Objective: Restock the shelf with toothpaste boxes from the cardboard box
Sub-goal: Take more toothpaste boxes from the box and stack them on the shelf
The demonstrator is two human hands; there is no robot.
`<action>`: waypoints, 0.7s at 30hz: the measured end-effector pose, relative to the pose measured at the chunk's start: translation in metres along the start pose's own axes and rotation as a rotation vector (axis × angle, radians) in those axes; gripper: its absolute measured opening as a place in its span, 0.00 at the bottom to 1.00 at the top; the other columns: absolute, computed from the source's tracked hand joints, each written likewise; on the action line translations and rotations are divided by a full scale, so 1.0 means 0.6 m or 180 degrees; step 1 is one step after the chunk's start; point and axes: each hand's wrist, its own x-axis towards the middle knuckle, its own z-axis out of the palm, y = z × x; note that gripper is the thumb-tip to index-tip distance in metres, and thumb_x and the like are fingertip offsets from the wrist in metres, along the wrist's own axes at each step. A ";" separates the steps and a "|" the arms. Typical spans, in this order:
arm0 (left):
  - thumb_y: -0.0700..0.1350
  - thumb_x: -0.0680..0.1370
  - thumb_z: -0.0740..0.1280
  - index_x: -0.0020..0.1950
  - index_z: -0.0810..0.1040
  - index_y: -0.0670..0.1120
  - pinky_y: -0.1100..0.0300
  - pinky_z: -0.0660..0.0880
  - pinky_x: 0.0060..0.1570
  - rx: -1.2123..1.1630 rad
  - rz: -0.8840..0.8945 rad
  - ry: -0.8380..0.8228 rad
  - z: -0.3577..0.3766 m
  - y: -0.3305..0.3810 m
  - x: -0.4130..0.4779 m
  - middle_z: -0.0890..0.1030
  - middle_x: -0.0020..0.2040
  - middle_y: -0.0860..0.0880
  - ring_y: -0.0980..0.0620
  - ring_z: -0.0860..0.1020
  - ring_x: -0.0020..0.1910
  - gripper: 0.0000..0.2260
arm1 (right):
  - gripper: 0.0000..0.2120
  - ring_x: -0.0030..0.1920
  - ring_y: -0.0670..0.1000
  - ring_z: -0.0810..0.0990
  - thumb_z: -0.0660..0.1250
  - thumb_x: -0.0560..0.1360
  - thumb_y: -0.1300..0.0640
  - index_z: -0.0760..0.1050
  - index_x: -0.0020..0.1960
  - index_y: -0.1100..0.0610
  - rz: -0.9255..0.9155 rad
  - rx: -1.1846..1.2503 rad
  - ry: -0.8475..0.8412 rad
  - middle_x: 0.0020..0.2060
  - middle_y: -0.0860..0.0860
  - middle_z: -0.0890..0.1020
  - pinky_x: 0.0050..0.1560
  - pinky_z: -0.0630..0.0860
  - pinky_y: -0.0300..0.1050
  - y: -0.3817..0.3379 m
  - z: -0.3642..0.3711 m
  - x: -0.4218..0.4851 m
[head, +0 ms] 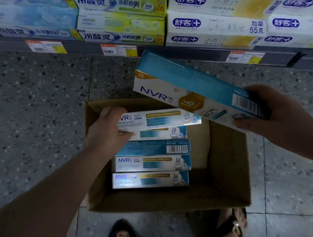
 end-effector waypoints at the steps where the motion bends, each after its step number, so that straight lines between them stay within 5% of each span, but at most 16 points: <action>1: 0.41 0.66 0.75 0.61 0.73 0.43 0.48 0.75 0.55 -0.0080 -0.0006 -0.0013 -0.017 0.011 -0.016 0.73 0.61 0.42 0.42 0.75 0.56 0.25 | 0.26 0.44 0.38 0.75 0.72 0.67 0.63 0.69 0.62 0.55 0.0007 -0.0001 -0.0011 0.48 0.50 0.77 0.35 0.74 0.23 -0.012 -0.009 -0.011; 4: 0.39 0.64 0.76 0.57 0.75 0.43 0.52 0.77 0.49 -0.0218 0.0106 -0.0064 -0.075 0.055 -0.075 0.76 0.56 0.42 0.50 0.75 0.50 0.23 | 0.26 0.46 0.47 0.78 0.72 0.67 0.63 0.70 0.62 0.54 0.0060 0.0084 0.0005 0.49 0.51 0.78 0.38 0.75 0.30 -0.058 -0.043 -0.049; 10: 0.42 0.61 0.77 0.54 0.70 0.51 0.52 0.80 0.45 -0.0401 0.0280 -0.0201 -0.210 0.136 -0.198 0.77 0.52 0.42 0.45 0.79 0.49 0.26 | 0.24 0.40 0.35 0.76 0.73 0.66 0.66 0.69 0.56 0.48 -0.0040 0.0347 0.0046 0.43 0.44 0.76 0.31 0.72 0.23 -0.185 -0.135 -0.135; 17: 0.53 0.61 0.75 0.43 0.66 0.62 0.61 0.74 0.39 -0.0338 0.0354 -0.0203 -0.411 0.251 -0.281 0.69 0.40 0.65 0.56 0.76 0.42 0.20 | 0.27 0.46 0.38 0.78 0.74 0.65 0.64 0.67 0.54 0.42 -0.0381 0.0497 0.0317 0.46 0.37 0.77 0.38 0.74 0.25 -0.339 -0.271 -0.254; 21: 0.61 0.58 0.69 0.44 0.69 0.61 0.58 0.77 0.40 -0.0567 0.0670 -0.0266 -0.538 0.319 -0.321 0.74 0.41 0.62 0.59 0.77 0.41 0.18 | 0.26 0.42 0.31 0.77 0.73 0.66 0.68 0.68 0.54 0.45 -0.0530 0.0535 0.0583 0.43 0.38 0.78 0.36 0.70 0.23 -0.429 -0.372 -0.352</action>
